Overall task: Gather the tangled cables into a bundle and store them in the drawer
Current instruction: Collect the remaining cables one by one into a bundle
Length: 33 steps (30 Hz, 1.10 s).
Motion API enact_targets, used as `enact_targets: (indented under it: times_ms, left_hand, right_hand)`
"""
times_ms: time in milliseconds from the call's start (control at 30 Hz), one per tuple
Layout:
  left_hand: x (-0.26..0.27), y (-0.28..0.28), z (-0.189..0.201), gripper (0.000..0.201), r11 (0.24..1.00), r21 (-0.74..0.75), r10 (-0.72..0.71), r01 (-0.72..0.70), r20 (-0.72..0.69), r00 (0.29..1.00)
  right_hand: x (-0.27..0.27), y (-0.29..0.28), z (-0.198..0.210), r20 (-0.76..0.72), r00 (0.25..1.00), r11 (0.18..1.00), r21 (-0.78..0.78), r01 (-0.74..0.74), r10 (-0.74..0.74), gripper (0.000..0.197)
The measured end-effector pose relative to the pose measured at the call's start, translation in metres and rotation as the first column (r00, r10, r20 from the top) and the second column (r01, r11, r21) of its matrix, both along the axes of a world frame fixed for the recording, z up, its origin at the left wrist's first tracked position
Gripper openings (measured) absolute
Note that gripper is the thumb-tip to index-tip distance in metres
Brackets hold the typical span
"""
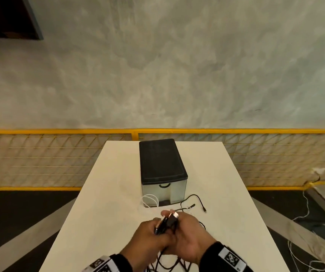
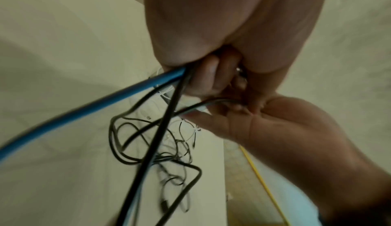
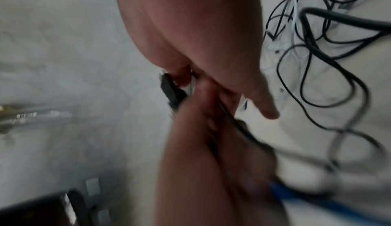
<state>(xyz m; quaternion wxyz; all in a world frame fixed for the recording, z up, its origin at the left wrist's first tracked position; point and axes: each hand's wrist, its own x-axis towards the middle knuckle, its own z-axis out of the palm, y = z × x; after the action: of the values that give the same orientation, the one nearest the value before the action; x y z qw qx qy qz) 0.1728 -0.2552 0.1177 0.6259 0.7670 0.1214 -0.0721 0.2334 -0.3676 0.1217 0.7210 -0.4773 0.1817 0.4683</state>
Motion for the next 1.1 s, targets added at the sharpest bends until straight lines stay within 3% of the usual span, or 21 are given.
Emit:
enact_targets:
  times_ms: [33, 67, 100, 133, 167, 200, 233, 267, 300, 400, 467, 500, 567, 600, 667, 733, 800, 867, 1000, 1033, 1100]
  left_hand:
    - [0.013, 0.011, 0.001, 0.002, 0.99, 0.12, 0.078, -0.067, -0.092, 0.993]
    - [0.028, -0.002, -0.012, 0.012, 0.992, 0.129, 0.007, 0.008, -0.119, 0.993]
    - [0.065, -0.051, -0.022, 0.027, 0.909, 0.382, 0.196, -0.169, -0.032, 0.98]
    - [0.09, -0.081, -0.025, 0.035, 0.663, 0.635, 0.432, -0.396, 0.108, 0.895]
    - [0.093, -0.094, -0.016, 0.03, 0.538, 0.71, 0.49, -0.454, 0.175, 0.854]
    - [0.075, -0.079, -0.016, 0.021, 0.594, 0.723, 0.405, -0.352, 0.109, 0.908]
    - [0.035, -0.046, -0.002, 0.022, 0.783, 0.614, 0.208, -0.104, -0.1, 0.973]
    - [-0.02, 0.002, 0.015, 0.024, 0.907, 0.37, -0.094, 0.201, -0.287, 0.953]
    - [-0.047, 0.018, 0.035, 0.023, 0.9, 0.281, -0.223, 0.332, -0.357, 0.907]
    - [-0.07, 0.038, 0.018, 0.036, 0.876, 0.271, -0.271, 0.398, -0.404, 0.873]
    - [-0.065, 0.04, 0.008, 0.033, 0.884, 0.17, -0.321, 0.435, -0.456, 0.83]
    - [-0.065, 0.042, 0.006, 0.021, 0.917, 0.073, -0.331, 0.392, -0.408, 0.851]
    - [-0.065, 0.053, -0.004, 0.013, 0.975, -0.193, -0.169, 0.109, -0.33, 0.929]
    - [-0.064, 0.059, -0.004, 0.018, 0.955, -0.295, -0.066, -0.033, -0.322, 0.945]
    - [-0.052, 0.063, 0.003, 0.027, 0.914, -0.375, 0.069, -0.157, -0.237, 0.969]
    - [-0.036, 0.061, 0.017, 0.035, 0.907, -0.382, 0.123, -0.177, -0.163, 0.979]
    - [-0.026, 0.061, 0.032, 0.028, 0.924, -0.342, 0.13, -0.169, -0.134, 0.982]
    - [-0.02, 0.061, 0.048, 0.011, 0.942, -0.309, 0.088, -0.129, -0.145, 0.986]
    - [-0.024, 0.076, 0.07, 0.038, 0.94, -0.341, -0.077, 0.007, -0.194, 0.978]
    - [-0.027, 0.081, 0.071, 0.046, 0.938, -0.343, -0.114, 0.045, -0.184, 0.976]
    - [-0.03, 0.089, 0.072, 0.06, 0.939, -0.325, -0.169, 0.115, -0.143, 0.975]
  right_hand:
    - [0.006, -0.005, -0.001, 0.006, 0.999, 0.998, -0.025, 0.054, -0.054, 0.018]
    - [0.014, -0.009, -0.002, 0.019, 0.995, 0.994, -0.042, 0.102, -0.102, 0.017]
    - [0.02, -0.013, -0.002, 0.04, 0.991, 0.991, -0.05, 0.128, -0.126, 0.018]
    - [0.024, -0.017, -0.003, 0.057, 0.989, 0.99, -0.039, 0.137, -0.134, 0.019]
    - [0.027, -0.019, -0.004, 0.065, 0.989, 0.99, -0.026, 0.138, -0.136, 0.018]
    - [0.027, -0.021, -0.004, 0.08, 0.989, 0.992, -0.021, 0.123, -0.121, 0.014]
    - [0.024, -0.022, 0.0, 0.113, 0.988, 0.994, -0.031, 0.105, -0.101, 0.01]
    - [0.022, -0.025, 0.003, 0.141, 0.985, 0.993, -0.044, 0.107, -0.099, 0.009]
    - [0.023, -0.03, 0.004, 0.16, 0.981, 0.991, -0.05, 0.123, -0.114, 0.011]
    - [0.035, -0.045, 0.006, 0.171, 0.962, 0.973, -0.059, 0.224, -0.211, 0.019]
    - [0.04, -0.055, 0.011, 0.216, 0.95, 0.967, -0.064, 0.246, -0.227, 0.016]
    - [0.04, -0.058, 0.014, 0.256, 0.947, 0.974, -0.068, 0.217, -0.194, 0.015]
    - [0.026, -0.061, 0.017, 0.346, 0.938, 0.984, -0.149, 0.093, -0.036, 0.016]
    - [0.014, -0.061, 0.012, 0.366, 0.928, 0.979, -0.204, 0.005, 0.071, 0.016]
    - [-0.018, -0.059, 0.001, 0.338, 0.878, 0.923, -0.3, -0.24, 0.338, 0.014]
    - [-0.047, -0.054, -0.017, 0.268, 0.745, 0.776, -0.389, -0.497, 0.611, 0.012]
    - [-0.065, -0.053, -0.039, 0.252, 0.485, 0.536, -0.547, -0.643, 0.838, 0.022]
    - [-0.075, -0.056, -0.051, 0.197, 0.23, 0.299, -0.728, -0.616, 0.953, 0.039]
    - [-0.072, -0.073, -0.043, 0.055, 0.064, 0.083, -0.761, -0.643, 0.996, 0.042]
    - [-0.065, -0.081, -0.038, 0.043, 0.094, 0.095, -0.739, -0.667, 0.995, 0.044]
    - [-0.044, -0.097, -0.033, 0.128, 0.397, 0.369, -0.691, -0.622, 0.909, 0.034]
